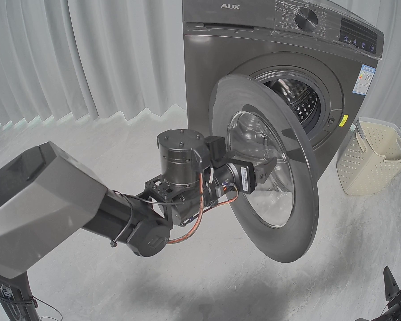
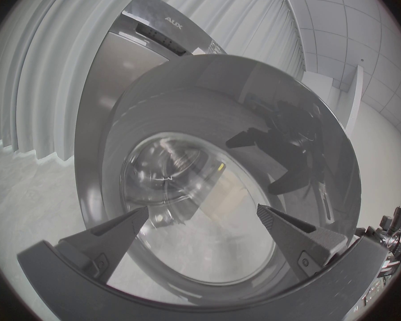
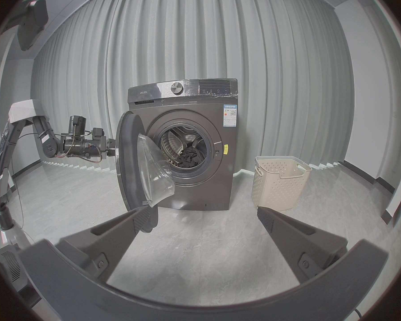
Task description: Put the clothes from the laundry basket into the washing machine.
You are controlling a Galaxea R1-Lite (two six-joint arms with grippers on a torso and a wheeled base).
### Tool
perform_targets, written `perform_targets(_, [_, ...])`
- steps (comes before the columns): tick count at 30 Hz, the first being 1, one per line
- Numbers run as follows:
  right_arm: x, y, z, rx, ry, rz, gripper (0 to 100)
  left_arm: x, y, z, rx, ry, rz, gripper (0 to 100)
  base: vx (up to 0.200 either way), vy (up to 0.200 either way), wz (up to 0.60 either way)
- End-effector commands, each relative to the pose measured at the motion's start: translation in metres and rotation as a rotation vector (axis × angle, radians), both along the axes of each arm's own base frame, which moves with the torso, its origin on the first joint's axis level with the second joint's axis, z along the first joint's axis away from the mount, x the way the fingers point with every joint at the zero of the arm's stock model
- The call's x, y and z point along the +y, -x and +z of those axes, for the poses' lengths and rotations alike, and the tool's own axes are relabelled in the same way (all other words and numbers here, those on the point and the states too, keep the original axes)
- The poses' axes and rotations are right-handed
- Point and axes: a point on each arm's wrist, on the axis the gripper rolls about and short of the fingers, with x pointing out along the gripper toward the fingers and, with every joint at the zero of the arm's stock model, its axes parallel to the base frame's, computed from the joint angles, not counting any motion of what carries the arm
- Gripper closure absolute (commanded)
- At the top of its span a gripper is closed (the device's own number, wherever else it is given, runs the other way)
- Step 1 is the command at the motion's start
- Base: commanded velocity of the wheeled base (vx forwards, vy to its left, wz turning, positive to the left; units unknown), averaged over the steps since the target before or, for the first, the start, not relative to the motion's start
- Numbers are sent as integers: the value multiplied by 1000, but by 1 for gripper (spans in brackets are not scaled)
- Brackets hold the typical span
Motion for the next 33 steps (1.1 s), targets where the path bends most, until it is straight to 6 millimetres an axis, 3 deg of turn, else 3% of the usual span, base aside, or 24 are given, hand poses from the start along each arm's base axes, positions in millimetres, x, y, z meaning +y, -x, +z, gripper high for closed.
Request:
perform_targets(1, [0, -1, -5, 14, 0, 1, 0, 23, 30, 4, 34, -32, -2, 0, 0, 0, 0])
perform_targets(2, [0, -1, -5, 14, 0, 1, 0, 26, 32, 5, 35, -33, -1, 0, 0, 0, 0])
perform_targets(4, [0, -1, -5, 12, 0, 1, 0, 49, 55, 10, 46, -48, 10, 0, 0, 0, 0])
perform_targets(5, [0, -1, -5, 12, 0, 1, 0, 49, 55, 10, 46, -48, 10, 0, 0, 0, 0])
perform_targets(6, [0, -1, -5, 14, 0, 1, 0, 72, 78, 15, 47, -54, 50, 0, 0, 0, 0])
perform_targets(10, [0, -1, -5, 14, 0, 1, 0, 111, 120, 6, 74, -99, 116, 0, 0, 0, 0])
perform_targets(11, [0, -1, -5, 14, 0, 1, 0, 111, 120, 6, 74, -99, 116, 0, 0, 0, 0])
perform_targets(12, [0, -1, -5, 14, 0, 1, 0, 126, 142, 8, 59, -81, 121, 0, 0, 0, 0])
perform_targets(15, [0, -1, -5, 14, 0, 1, 0, 157, 167, 16, 22, -38, 148, 0, 0, 0, 0])
perform_targets(22, [0, -1, -5, 14, 0, 1, 0, 214, 205, 24, -86, -17, 260, 0, 0, 0, 0])
perform_targets(27, [0, -1, -5, 14, 0, 1, 0, 248, 236, 6, -105, -66, 345, 0, 0, 0, 0])
perform_targets(33, [0, -1, -5, 14, 2, 1, 0, 274, 266, -14, -120, -87, 466, 0, 0, 0, 0])
